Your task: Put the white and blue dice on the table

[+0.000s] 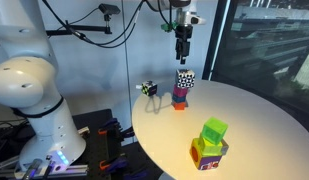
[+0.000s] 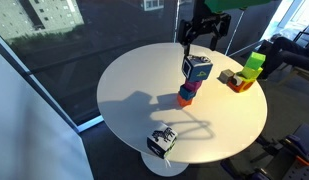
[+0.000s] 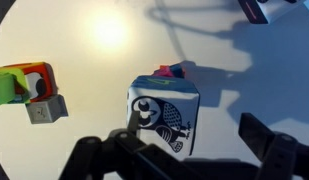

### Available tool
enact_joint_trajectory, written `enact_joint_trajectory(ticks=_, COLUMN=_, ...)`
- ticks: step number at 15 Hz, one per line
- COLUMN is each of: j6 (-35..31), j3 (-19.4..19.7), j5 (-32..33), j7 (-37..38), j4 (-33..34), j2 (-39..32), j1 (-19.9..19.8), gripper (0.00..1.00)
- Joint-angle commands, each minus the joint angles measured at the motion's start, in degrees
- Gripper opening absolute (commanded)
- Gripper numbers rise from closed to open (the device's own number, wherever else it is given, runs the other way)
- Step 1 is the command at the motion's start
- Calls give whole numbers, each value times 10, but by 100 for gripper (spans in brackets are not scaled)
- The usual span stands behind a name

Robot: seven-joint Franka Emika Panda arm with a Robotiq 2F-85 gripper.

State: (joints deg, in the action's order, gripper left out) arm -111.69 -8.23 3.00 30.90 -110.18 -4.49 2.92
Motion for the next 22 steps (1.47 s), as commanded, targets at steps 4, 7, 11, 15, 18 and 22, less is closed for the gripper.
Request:
enact_joint_trajectory(ticks=4, j6=-19, j3=27, j5=14, j7=2, j4=37, j2=-43, j1=22, gripper=100)
enact_joint_trajectory(ticks=7, j6=-19, j3=36, j5=29, j7=9, j4=36, j2=-48, j1=29, gripper=100)
enact_joint_trajectory(ticks=11, j6=-22, j3=44, j5=40, j7=5, j4=31, j2=-50, j1=31, gripper=100)
enact_joint_trajectory(ticks=15, j6=-32, j3=47, j5=37, j7=-2, j4=25, j2=-52, j1=30, gripper=100)
enact_joint_trajectory(ticks=18, j6=-40, j3=48, j5=36, j7=-3, j4=21, j2=-53, j1=30, gripper=100)
enact_joint_trajectory(ticks=22, j6=-42, j3=50, j5=42, j7=0, j4=13, j2=-56, j1=32, gripper=100)
